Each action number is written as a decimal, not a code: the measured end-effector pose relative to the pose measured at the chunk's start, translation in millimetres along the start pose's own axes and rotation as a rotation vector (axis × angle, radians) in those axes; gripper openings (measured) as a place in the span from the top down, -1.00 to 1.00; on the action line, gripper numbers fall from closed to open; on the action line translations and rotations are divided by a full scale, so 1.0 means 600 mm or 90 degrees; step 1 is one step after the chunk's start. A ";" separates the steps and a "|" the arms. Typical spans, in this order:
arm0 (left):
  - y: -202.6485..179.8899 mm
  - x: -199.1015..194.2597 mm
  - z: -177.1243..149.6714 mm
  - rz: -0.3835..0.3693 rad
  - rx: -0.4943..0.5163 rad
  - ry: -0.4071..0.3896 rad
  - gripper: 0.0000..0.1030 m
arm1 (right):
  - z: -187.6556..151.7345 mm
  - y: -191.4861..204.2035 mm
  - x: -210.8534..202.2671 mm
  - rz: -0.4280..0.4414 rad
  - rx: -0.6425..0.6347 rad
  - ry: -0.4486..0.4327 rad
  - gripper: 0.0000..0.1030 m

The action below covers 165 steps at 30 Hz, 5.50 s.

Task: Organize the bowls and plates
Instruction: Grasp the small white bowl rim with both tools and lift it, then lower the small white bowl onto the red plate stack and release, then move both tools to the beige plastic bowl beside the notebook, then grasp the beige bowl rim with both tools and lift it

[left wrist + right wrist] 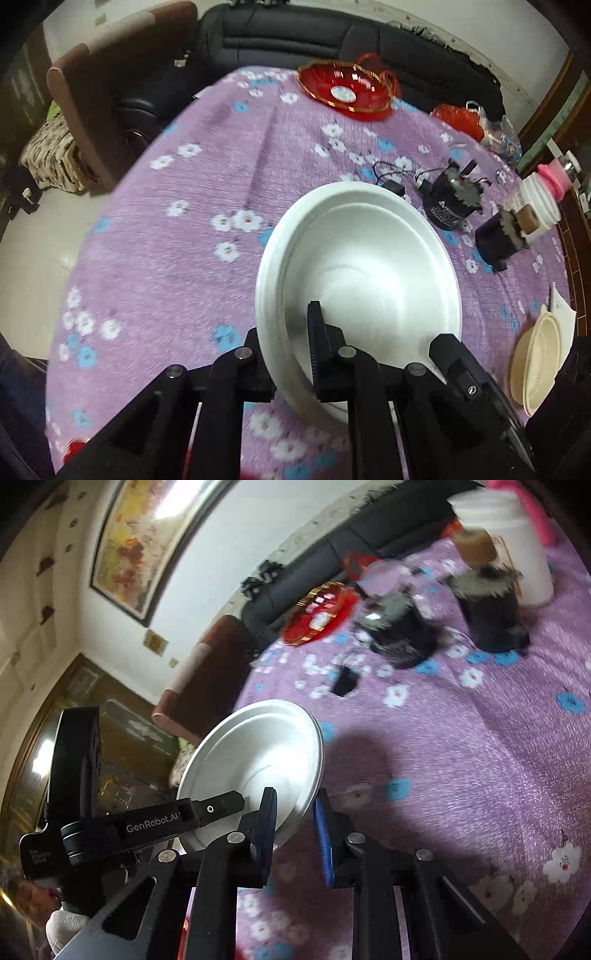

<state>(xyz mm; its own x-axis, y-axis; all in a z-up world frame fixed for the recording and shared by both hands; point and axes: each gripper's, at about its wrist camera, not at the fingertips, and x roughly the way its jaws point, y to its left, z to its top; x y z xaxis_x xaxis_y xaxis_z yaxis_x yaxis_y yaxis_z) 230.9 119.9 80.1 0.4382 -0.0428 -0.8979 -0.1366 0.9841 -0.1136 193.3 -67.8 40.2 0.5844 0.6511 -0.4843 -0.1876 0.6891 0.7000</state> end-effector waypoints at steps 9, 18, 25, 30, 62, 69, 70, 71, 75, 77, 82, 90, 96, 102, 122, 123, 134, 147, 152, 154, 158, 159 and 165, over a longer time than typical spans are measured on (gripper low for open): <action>0.102 -0.135 -0.100 -0.001 -0.039 -0.059 0.71 | -0.073 0.148 -0.048 0.039 -0.109 0.050 0.56; 0.197 -0.205 -0.254 0.011 -0.083 -0.101 0.68 | -0.202 0.236 -0.077 0.034 -0.211 0.109 0.56; 0.236 -0.188 -0.308 0.044 -0.105 -0.096 0.62 | -0.264 0.249 -0.050 -0.001 -0.235 0.149 0.56; 0.247 -0.174 -0.319 0.034 -0.115 -0.083 0.56 | -0.280 0.260 -0.043 -0.043 -0.262 0.145 0.52; 0.101 -0.327 -0.470 0.125 -0.026 -0.302 -0.82 | -0.318 0.163 -0.279 -0.152 -0.195 -0.082 -0.26; 0.034 -0.322 -0.482 0.112 0.045 -0.291 -0.82 | -0.311 0.116 -0.318 -0.190 -0.161 -0.093 -0.26; 0.027 -0.322 -0.483 0.112 0.051 -0.290 -0.82 | -0.309 0.112 -0.322 -0.192 -0.159 -0.095 -0.26; 0.019 -0.322 -0.484 0.112 0.060 -0.290 -0.82 | -0.306 0.109 -0.328 -0.195 -0.159 -0.099 -0.26; -0.011 -0.319 -0.486 0.121 0.090 -0.290 -0.82 | -0.297 0.095 -0.349 -0.213 -0.164 -0.110 -0.26; -0.024 -0.318 -0.487 0.127 0.102 -0.289 -0.82 | -0.293 0.086 -0.358 -0.221 -0.163 -0.115 -0.26; -0.055 -0.312 -0.489 0.131 0.133 -0.287 -0.82 | -0.276 0.048 -0.381 -0.239 -0.141 -0.127 -0.27; -0.111 -0.303 -0.488 0.139 0.185 -0.293 -0.82 | -0.243 -0.003 -0.404 -0.259 -0.112 -0.140 -0.27; -0.150 -0.292 -0.475 0.131 0.209 -0.297 -0.82 | -0.206 -0.011 -0.414 -0.269 -0.123 -0.158 -0.27; -0.184 -0.277 -0.450 0.124 0.229 -0.295 -0.82 | -0.135 -0.018 -0.422 -0.288 -0.111 -0.196 -0.31; -0.278 -0.103 -0.192 -0.103 0.126 -0.114 -0.81 | -0.014 -0.215 -0.393 -0.386 0.026 -0.201 -0.29; -0.285 -0.083 -0.185 -0.109 0.119 -0.097 -0.81 | -0.013 -0.223 -0.391 -0.381 0.035 -0.195 -0.24; -0.358 0.029 -0.144 -0.136 0.105 -0.027 -0.58 | -0.008 -0.267 -0.370 -0.369 0.081 -0.152 -0.16; -0.420 0.089 -0.154 -0.121 0.164 0.013 -0.04 | -0.010 -0.271 -0.350 -0.383 0.073 -0.124 0.01; -0.435 0.089 -0.161 -0.120 0.178 0.021 0.50 | -0.014 -0.275 -0.337 -0.356 0.079 -0.098 0.31; -0.436 0.087 -0.166 -0.117 0.180 0.023 0.52 | -0.017 -0.279 -0.333 -0.349 0.088 -0.090 0.43; -0.430 0.082 -0.172 -0.120 0.170 0.028 0.53 | -0.018 -0.273 -0.340 -0.344 0.088 -0.098 0.47; -0.429 0.080 -0.174 -0.121 0.170 0.027 0.53 | -0.018 -0.272 -0.341 -0.341 0.088 -0.100 0.47; -0.408 0.051 -0.185 -0.120 0.167 0.006 0.53 | -0.021 -0.256 -0.343 -0.323 0.071 -0.108 0.51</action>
<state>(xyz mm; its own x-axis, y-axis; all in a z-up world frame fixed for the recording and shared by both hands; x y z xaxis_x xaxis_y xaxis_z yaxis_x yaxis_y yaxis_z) 178.9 -141.8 33.2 0.4254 -0.2283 -0.8757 0.1800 0.9697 -0.1653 92.2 -303.6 25.5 0.7004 0.1790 -0.6909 0.2307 0.8593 0.4565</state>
